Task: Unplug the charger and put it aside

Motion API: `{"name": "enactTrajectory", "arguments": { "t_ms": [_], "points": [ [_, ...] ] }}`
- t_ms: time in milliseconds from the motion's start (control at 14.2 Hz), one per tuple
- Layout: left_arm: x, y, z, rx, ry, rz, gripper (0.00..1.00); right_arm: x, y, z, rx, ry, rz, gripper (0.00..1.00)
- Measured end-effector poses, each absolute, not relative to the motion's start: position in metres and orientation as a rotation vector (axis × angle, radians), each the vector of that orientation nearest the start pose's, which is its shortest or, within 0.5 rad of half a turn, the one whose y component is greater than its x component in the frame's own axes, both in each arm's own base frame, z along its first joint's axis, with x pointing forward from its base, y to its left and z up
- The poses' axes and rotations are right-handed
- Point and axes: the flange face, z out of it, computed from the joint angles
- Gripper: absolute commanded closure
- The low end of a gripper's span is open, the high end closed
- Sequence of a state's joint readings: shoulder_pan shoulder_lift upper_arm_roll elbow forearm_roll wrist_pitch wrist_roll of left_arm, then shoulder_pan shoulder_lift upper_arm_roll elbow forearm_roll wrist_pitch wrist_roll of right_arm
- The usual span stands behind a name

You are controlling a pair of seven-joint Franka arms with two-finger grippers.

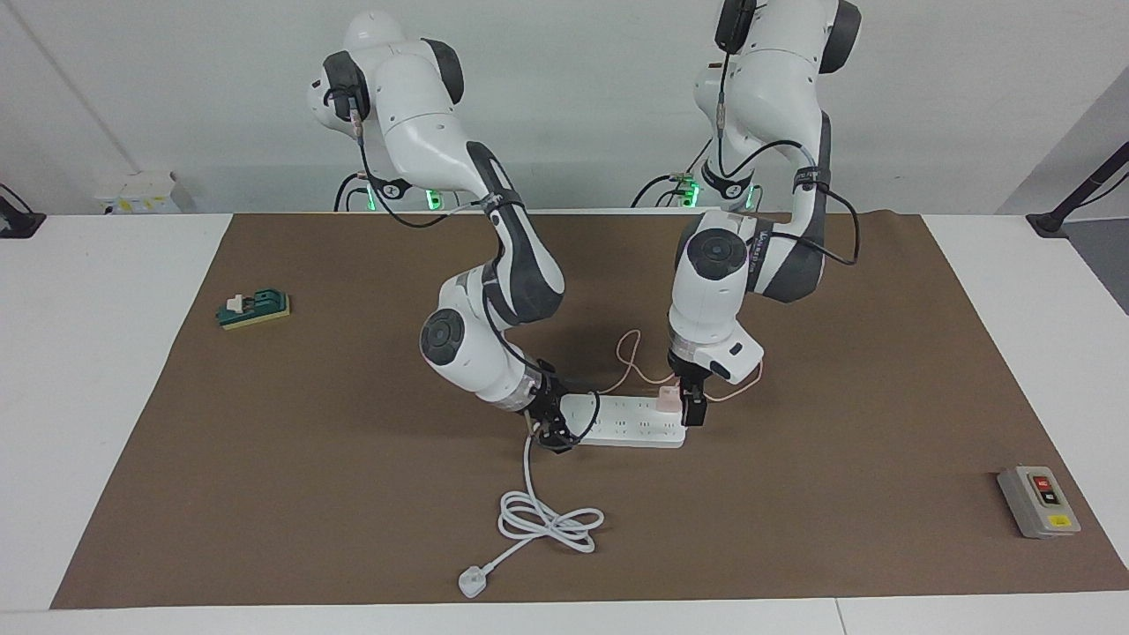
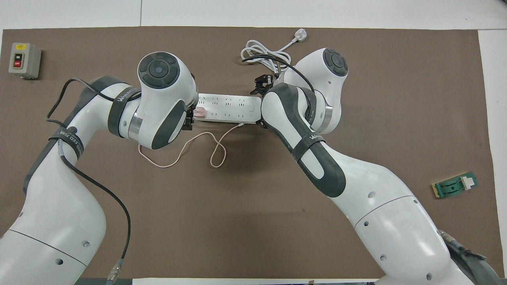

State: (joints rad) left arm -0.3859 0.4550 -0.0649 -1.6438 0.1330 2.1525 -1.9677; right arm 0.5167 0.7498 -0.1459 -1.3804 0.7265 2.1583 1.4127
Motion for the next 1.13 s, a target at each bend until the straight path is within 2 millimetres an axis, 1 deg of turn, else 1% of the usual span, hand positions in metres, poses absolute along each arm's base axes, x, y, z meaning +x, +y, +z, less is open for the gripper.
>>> {"name": "enactTrajectory", "arguments": {
  "t_ms": [141, 564, 916, 1127],
  "points": [
    [0.618, -0.284, 0.357, -2.36, -2.106, -0.155, 0.0, 0.671, 0.322, 0.28, -2.097, 1.759, 0.529, 0.0],
    [0.617, -0.288, 0.356, -2.374, -2.134, -0.12, 0.0, 0.67, 0.329, 0.283, -2.093, 1.747, 0.534, 0.0],
    [0.618, -0.29, 0.356, -2.403, -2.135, -0.103, 0.0, 0.668, 0.346, 0.286, -2.057, 1.773, 0.52, 0.0],
    [0.618, -0.289, 0.356, -2.403, -2.136, -0.102, 0.0, 0.67, 0.348, 0.285, -2.047, 1.771, 0.497, 0.0]
  ]
}}
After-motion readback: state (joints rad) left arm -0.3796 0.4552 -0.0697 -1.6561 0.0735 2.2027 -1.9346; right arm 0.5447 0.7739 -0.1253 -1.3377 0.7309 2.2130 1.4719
